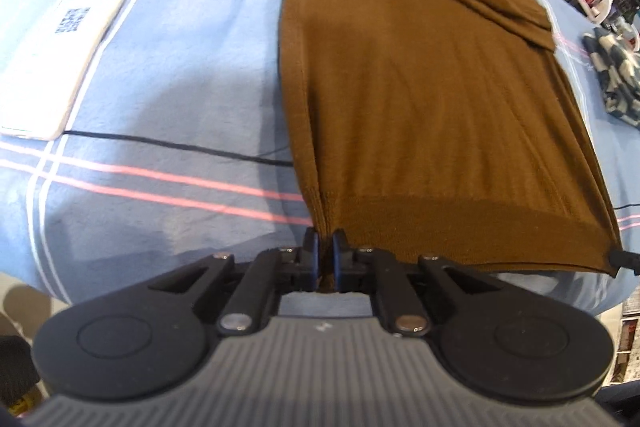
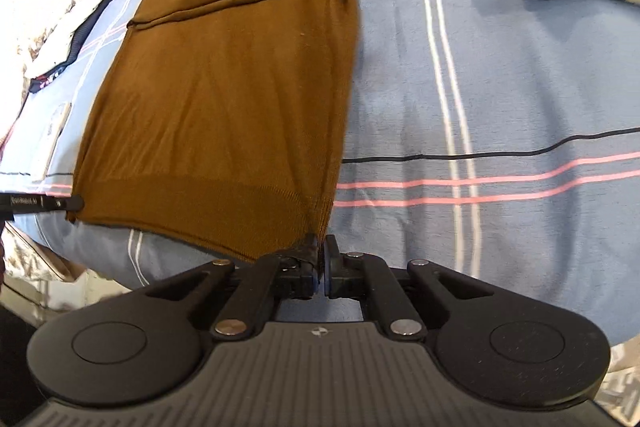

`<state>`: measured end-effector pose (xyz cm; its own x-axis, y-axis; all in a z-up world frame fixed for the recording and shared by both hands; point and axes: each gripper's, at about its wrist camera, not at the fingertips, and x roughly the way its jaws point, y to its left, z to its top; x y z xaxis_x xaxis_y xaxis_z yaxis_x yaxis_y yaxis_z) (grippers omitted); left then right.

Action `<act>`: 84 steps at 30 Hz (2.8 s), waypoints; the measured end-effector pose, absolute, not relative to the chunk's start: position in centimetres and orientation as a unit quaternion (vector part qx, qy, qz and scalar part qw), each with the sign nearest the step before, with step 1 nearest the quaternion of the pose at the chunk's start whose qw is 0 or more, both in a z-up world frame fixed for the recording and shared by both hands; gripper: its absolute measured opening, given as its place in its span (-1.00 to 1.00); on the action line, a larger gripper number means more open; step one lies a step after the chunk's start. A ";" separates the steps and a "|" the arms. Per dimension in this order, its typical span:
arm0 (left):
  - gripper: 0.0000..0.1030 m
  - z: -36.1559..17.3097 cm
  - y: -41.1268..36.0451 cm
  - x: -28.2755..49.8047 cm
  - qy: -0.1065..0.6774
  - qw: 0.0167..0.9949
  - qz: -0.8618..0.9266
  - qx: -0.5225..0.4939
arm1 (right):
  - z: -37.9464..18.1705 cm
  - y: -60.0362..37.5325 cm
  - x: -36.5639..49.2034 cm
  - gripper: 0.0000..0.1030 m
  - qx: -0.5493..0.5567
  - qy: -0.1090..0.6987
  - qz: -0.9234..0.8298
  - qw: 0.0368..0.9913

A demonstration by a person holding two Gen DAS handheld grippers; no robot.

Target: Fold small clothes

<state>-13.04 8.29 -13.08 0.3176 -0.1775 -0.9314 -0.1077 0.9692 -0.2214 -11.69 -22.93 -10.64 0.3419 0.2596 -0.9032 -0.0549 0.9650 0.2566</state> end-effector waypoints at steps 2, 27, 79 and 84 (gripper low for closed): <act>-0.87 -13.1 8.5 -13.1 0.583 0.803 -0.026 -0.120 | -11.2 -22.3 -11.1 -0.92 0.085 0.567 0.099 0.814; -0.73 -15.1 11.6 -14.6 0.596 0.780 -0.038 -0.184 | -12.8 -22.5 -10.3 0.16 0.097 0.581 0.093 0.802; -0.89 -8.9 8.4 33.0 0.494 0.864 -0.038 -0.090 | -8.8 -25.0 29.4 -0.90 0.145 0.469 0.098 0.865; -0.89 -11.3 8.6 33.9 0.508 0.857 -0.024 -0.086 | -10.4 -24.9 31.1 -0.90 0.133 0.483 0.080 0.862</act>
<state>33.88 8.62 -11.34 0.4821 -0.1295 -0.8665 -0.0461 0.9839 -0.1727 31.13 -24.92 -10.40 0.5208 0.2653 -0.8114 -0.0091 0.9521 0.3055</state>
